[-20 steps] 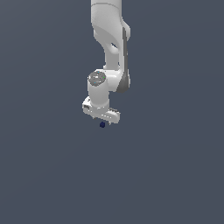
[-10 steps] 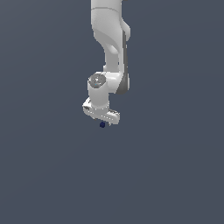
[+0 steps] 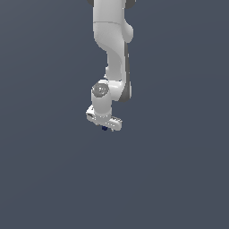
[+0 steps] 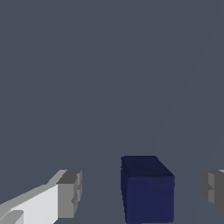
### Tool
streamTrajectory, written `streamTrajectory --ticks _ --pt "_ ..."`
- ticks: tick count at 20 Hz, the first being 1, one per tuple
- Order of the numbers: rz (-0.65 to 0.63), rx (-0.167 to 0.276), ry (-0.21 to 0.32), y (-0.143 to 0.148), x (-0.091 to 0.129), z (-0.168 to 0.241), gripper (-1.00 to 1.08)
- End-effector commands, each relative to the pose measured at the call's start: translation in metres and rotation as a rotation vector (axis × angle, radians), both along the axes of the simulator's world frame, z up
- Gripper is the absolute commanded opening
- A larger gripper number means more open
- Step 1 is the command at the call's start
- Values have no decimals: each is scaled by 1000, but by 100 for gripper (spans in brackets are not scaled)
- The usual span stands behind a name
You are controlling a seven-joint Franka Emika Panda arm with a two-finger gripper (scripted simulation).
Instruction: Pick up the object and move it to a goal position.
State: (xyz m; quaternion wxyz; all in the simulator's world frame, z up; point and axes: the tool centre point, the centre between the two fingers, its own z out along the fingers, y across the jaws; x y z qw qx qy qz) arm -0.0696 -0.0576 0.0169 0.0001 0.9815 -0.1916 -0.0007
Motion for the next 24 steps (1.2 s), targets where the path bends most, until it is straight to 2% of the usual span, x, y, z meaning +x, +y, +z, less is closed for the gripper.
streamTrajectory --ticks 1,2,3,16,24 --pt "0 0 -1 0 1 -3 100" --pt "0 0 -1 0 1 -4 100" --pt "0 0 -1 0 1 -4 -100" --pt "0 0 -1 1 1 -1 -100" --pt "0 0 -1 10 9 32 -100"
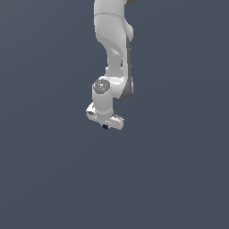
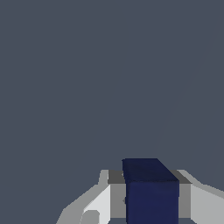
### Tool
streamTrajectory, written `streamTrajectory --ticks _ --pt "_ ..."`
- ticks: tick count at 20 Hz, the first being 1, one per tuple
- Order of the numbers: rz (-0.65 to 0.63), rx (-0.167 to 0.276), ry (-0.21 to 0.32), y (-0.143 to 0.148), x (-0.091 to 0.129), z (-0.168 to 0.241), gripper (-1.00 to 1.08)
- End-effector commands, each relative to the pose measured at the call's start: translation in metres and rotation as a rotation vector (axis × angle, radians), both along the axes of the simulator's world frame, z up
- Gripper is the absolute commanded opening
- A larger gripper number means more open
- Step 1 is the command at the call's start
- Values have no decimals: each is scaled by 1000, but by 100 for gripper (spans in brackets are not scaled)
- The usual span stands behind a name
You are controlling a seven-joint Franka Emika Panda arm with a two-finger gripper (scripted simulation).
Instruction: Pick up the object and move it to a goal position.
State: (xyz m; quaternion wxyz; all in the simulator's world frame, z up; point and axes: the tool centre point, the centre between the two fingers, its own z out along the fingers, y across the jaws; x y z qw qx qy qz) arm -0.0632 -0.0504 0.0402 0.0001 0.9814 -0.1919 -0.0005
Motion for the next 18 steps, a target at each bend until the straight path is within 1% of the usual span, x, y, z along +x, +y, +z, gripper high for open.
streamTrajectory --ticks 1,7,18 --pt "0 0 -1 4 4 15 -100" --pt "0 0 -1 17 15 66 -100" --pt "-1 -2 -1 47 43 179 -100"
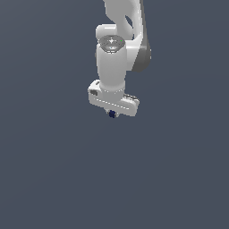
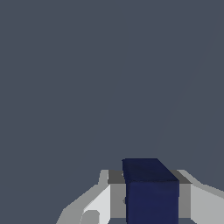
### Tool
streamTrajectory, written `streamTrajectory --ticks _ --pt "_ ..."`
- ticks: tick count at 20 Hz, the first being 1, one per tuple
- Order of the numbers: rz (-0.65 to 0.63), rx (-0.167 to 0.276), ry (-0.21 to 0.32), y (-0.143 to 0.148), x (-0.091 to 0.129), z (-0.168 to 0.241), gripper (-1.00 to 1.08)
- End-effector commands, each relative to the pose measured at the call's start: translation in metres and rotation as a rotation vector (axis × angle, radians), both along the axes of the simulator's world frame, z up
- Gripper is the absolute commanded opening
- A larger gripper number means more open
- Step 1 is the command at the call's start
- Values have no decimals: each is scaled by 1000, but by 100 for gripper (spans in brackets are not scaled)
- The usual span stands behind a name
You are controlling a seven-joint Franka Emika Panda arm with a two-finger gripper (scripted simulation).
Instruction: Pick up the object and move it to a goal position.
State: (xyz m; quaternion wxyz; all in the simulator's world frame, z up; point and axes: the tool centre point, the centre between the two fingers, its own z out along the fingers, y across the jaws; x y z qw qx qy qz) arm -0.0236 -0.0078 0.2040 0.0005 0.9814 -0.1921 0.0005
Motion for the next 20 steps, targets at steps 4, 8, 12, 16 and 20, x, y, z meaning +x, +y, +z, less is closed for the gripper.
streamTrajectory --ticks 4,8,12,16,20 --pt "0 0 1 14 14 56 -100" --pt "0 0 1 23 24 90 -100" --pt "0 0 1 31 31 115 -100" --pt "1 1 1 35 37 133 -100" --pt "1 1 1 38 41 143 -100"
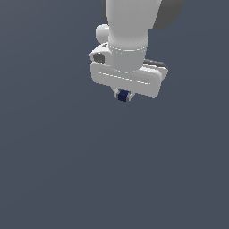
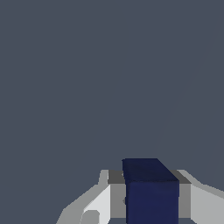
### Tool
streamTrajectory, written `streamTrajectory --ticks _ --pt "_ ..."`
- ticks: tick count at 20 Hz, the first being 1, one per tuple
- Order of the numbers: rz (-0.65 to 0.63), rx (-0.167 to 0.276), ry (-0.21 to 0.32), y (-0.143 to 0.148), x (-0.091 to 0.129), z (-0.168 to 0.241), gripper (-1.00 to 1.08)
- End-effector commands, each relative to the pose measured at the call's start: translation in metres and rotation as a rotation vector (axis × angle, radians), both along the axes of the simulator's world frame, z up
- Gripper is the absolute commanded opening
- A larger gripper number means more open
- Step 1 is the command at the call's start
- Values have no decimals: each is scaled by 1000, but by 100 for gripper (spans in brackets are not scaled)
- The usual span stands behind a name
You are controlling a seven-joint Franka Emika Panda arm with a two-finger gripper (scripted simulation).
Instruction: Pick up the object and move it to a goal position.
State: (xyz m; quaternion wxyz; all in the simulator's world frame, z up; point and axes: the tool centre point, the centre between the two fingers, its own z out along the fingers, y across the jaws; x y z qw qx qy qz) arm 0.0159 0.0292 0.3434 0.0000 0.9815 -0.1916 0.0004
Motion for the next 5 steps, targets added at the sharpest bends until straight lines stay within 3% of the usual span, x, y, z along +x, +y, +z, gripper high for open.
streamTrajectory --ticks 1,5 --pt "0 0 1 1 2 5 -100" --pt "0 0 1 2 3 7 -100"
